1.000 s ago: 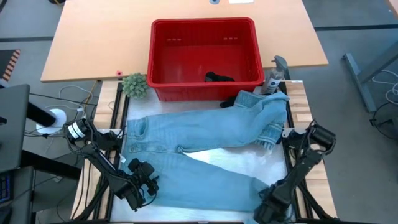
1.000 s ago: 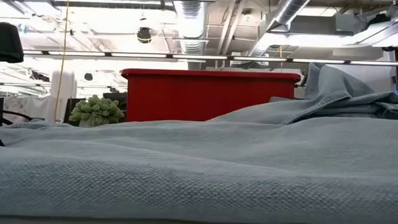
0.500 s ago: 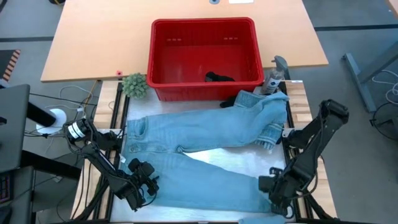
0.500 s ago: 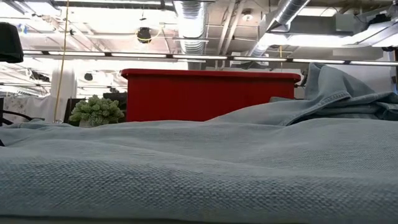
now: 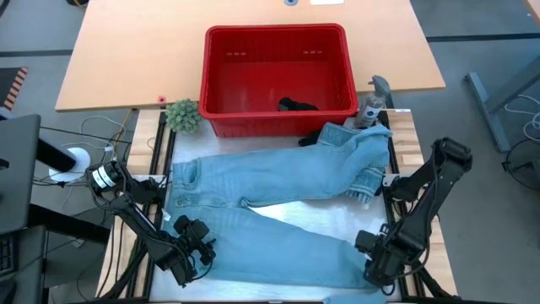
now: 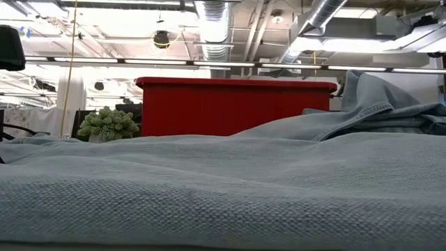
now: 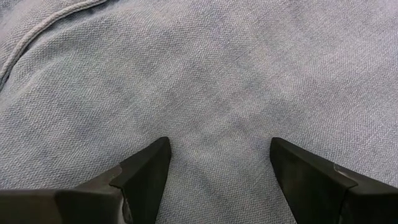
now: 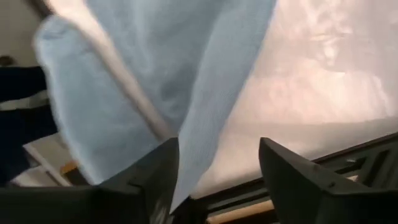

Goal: Fold Laundry from Bin
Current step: Fold the blue pants

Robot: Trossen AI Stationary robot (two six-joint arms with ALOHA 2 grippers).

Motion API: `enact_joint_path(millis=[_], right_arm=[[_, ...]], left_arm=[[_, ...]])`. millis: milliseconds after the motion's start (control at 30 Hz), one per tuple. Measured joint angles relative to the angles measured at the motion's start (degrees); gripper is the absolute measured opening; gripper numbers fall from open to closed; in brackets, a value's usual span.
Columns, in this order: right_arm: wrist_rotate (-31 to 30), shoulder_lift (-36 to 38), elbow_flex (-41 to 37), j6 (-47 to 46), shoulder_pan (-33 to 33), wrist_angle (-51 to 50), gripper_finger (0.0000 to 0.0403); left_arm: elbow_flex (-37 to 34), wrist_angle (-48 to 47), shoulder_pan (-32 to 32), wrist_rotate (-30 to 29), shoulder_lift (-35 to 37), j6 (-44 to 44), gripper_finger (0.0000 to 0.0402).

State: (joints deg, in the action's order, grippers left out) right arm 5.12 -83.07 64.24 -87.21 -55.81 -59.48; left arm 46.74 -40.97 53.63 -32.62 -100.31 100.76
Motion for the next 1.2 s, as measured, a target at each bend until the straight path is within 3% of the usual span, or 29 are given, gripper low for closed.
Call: enact_joint_path(millis=[467, 567, 700, 867, 1000, 1200], right_arm=[[7.21, -7.87, -3.16, 0.06, -1.34, 3.53, 0.0239], [8.57, -7.96, -3.16, 1.89, -0.43, 5.13, 0.0181], [10.81, -7.96, -2.83, 7.84, 1.20, 5.15, 0.0031], [11.47, -7.96, 3.45, 19.20, 5.71, -12.20, 0.0015], [5.10, -7.82, 11.04, 30.03, 11.56, -28.99, 0.0015], [-1.10, -8.36, 14.11, 45.02, 21.08, -28.95, 0.0015]], left_arm=[[-0.04, 0.27, 1.20, -0.35, -0.07, -0.92, 0.0270], [-0.07, 0.26, 1.46, -0.62, -0.09, -1.05, 0.0270], [-0.07, 0.26, 1.49, -0.70, -0.09, -1.11, 0.0270], [-0.07, 0.36, 1.58, -0.70, -0.09, -1.20, 0.0270], [-0.05, 0.43, 1.64, -0.76, -0.09, -1.33, 0.0270], [-0.04, 0.48, 1.64, -0.69, -0.09, -1.98, 0.0270]])
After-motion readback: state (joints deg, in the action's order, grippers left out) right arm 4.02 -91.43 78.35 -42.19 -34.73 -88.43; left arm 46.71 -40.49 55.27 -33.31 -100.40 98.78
